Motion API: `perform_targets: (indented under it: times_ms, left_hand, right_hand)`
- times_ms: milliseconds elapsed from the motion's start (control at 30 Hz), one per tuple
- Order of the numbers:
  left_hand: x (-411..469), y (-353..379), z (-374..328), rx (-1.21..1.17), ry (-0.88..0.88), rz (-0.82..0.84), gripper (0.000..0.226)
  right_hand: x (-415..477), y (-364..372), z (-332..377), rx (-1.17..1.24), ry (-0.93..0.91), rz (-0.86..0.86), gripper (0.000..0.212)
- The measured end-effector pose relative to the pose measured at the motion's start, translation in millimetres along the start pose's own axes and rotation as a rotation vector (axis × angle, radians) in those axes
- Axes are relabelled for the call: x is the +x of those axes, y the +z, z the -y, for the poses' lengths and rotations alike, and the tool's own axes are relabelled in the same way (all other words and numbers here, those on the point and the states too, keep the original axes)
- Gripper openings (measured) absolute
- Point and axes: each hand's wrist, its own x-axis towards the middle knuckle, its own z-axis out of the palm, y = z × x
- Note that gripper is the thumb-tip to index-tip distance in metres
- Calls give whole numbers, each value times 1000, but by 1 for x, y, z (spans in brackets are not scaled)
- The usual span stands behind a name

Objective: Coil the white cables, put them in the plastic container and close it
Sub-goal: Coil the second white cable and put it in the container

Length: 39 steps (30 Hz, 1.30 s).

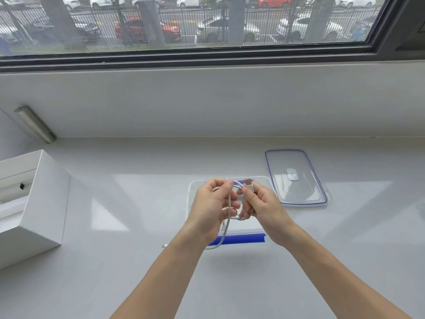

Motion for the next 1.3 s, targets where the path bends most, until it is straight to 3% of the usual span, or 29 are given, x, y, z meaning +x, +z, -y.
perform_targets:
  times_ms: [267, 433, 700, 867, 1000, 1133, 1200, 1300]
  left_hand:
    - [0, 31, 42, 536, 478, -408, 21]
    - [-3, 40, 60, 827, 689, -612, 29]
    - [1, 30, 73, 937, 955, -503, 26]
    - [-10, 11, 90, 897, 1175, -332, 30]
    - [-18, -15, 106, 1056, 1063, -364, 32]
    - [-17, -49, 108, 1223, 791, -297, 8]
    - [-22, -67, 101, 1165, 548, -222, 10]
    - [-29, -90, 86, 798, 245, -66, 19]
  right_hand:
    - [-8, 9, 1, 275, 87, 48, 31]
    - [-12, 11, 4, 522, 187, 119, 45]
    - [-10, 9, 9, 524, 138, 71, 35]
    - [0, 5, 12, 450, 74, -88, 29]
    - [6, -3, 22, 557, 41, -121, 30]
    - [11, -13, 28, 637, 46, -102, 30]
    - [12, -18, 28, 657, 48, -96, 30]
    - [13, -23, 28, 651, 55, -84, 29]
